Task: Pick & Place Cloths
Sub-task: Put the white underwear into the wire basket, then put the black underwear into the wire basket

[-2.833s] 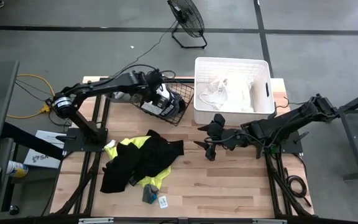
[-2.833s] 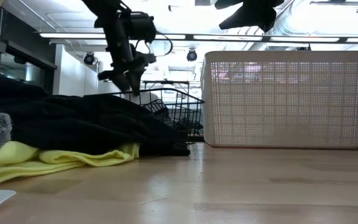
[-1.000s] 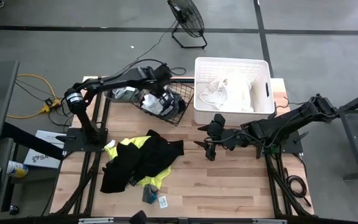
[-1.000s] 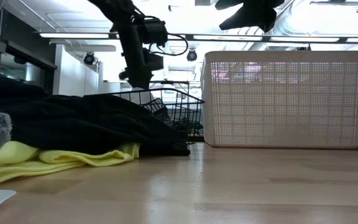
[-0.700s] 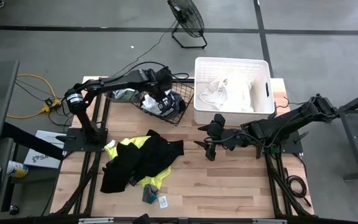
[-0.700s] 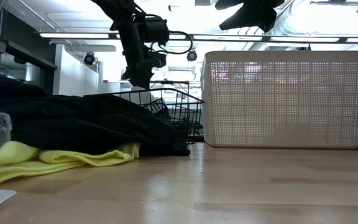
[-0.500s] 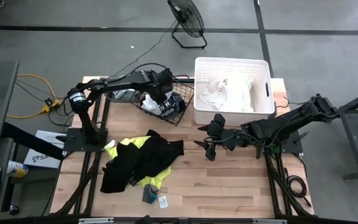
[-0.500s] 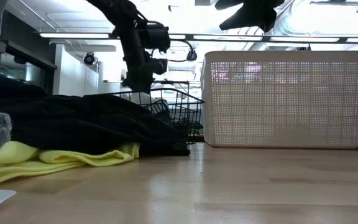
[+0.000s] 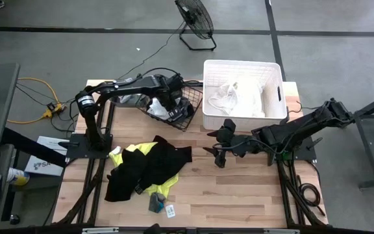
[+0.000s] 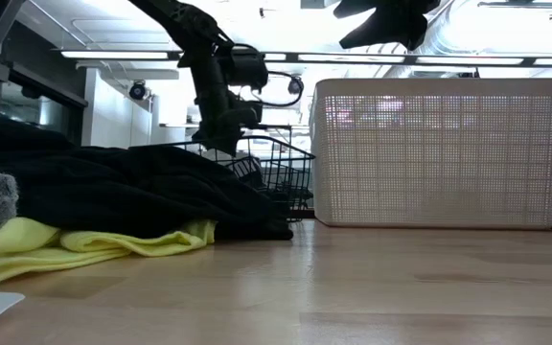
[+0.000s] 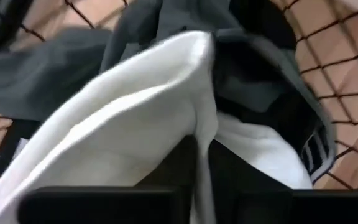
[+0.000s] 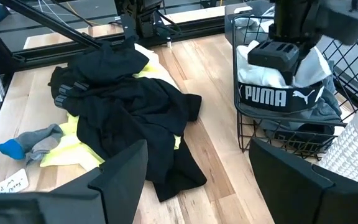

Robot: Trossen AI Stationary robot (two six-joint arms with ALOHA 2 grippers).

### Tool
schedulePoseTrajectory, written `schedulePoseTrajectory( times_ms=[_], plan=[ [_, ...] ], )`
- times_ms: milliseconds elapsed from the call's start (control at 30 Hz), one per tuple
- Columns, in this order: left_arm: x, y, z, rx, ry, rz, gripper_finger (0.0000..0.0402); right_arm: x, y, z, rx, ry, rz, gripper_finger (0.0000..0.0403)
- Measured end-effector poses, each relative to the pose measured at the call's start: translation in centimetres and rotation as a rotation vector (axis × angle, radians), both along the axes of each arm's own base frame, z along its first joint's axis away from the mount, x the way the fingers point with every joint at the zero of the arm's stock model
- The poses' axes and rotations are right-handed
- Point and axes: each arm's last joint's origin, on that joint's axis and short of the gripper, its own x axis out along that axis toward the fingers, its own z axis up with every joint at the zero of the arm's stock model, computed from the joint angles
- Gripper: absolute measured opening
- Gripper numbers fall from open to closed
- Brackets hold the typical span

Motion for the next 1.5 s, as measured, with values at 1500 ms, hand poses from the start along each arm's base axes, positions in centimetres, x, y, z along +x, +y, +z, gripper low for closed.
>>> schedulePoseTrajectory(
  times_ms=[1500],
  plan=[
    [-10.2, -16.6, 13.0, 0.007, 0.001, -0.122, 0.0209, -0.2, 0.2, -0.2, 0.057, 0.011, -0.023, 0.0275]
  ],
)
